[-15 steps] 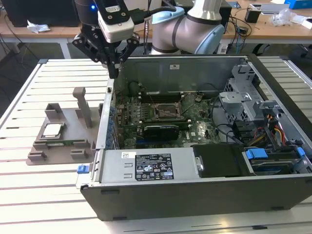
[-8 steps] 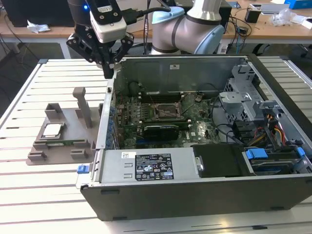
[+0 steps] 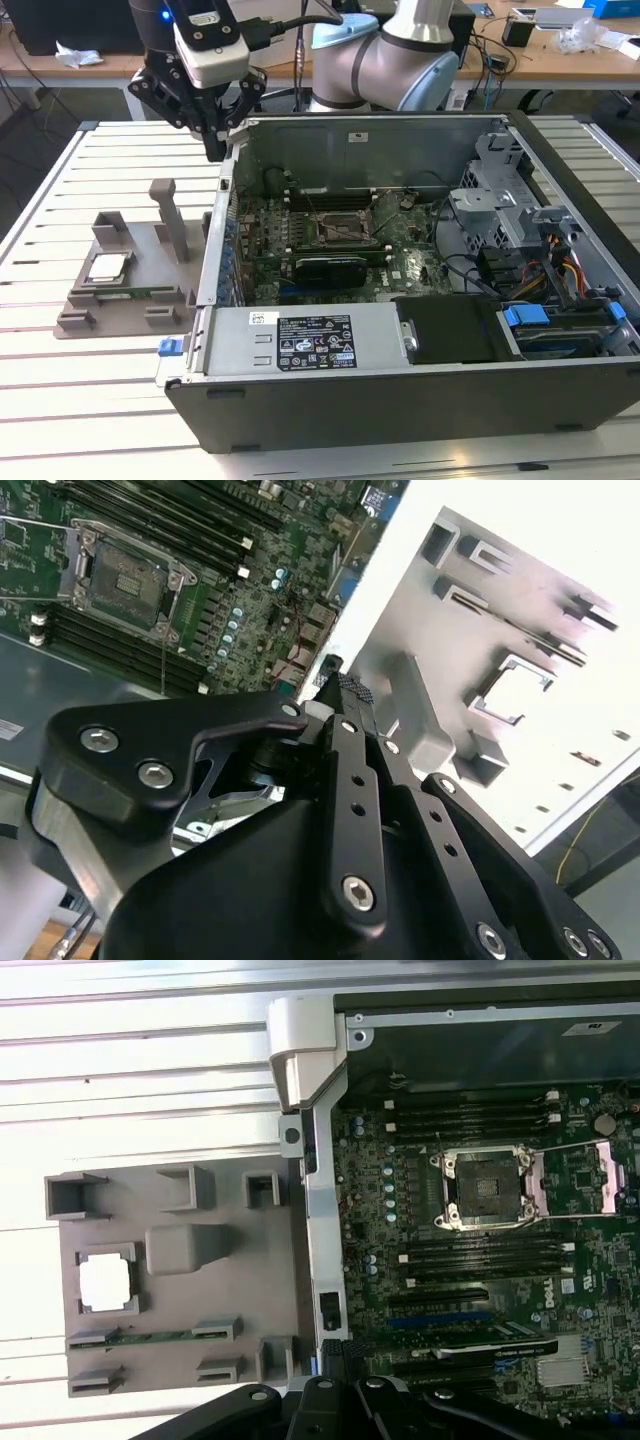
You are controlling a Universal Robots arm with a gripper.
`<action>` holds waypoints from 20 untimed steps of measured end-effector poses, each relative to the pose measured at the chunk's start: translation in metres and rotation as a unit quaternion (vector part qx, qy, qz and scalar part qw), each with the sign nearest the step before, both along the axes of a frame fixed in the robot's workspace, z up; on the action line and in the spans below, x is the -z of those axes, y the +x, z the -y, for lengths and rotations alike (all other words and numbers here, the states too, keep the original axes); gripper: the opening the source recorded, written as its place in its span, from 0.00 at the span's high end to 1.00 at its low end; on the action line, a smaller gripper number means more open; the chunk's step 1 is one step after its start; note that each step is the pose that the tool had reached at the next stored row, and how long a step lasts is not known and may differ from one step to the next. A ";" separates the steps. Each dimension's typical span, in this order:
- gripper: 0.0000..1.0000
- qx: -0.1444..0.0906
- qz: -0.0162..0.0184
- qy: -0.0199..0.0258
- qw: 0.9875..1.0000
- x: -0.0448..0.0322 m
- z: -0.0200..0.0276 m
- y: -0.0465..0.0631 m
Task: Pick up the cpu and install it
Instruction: 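Reach for the cpu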
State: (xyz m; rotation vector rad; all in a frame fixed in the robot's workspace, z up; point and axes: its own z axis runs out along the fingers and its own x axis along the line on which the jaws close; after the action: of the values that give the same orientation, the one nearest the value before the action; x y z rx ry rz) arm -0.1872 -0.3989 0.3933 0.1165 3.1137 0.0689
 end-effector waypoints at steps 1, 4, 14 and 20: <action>0.89 0.000 0.000 0.000 1.000 0.0000 0.0000 -0.002; 0.89 0.000 0.000 0.000 1.000 0.0000 0.0000 -0.011; 0.89 0.000 0.000 0.000 1.000 0.0003 0.0000 -0.038; 0.89 0.000 0.000 0.000 1.000 0.0009 0.0000 -0.060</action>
State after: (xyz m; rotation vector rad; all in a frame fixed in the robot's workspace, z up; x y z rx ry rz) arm -0.2473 -0.3989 0.3924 0.1164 3.1136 0.0689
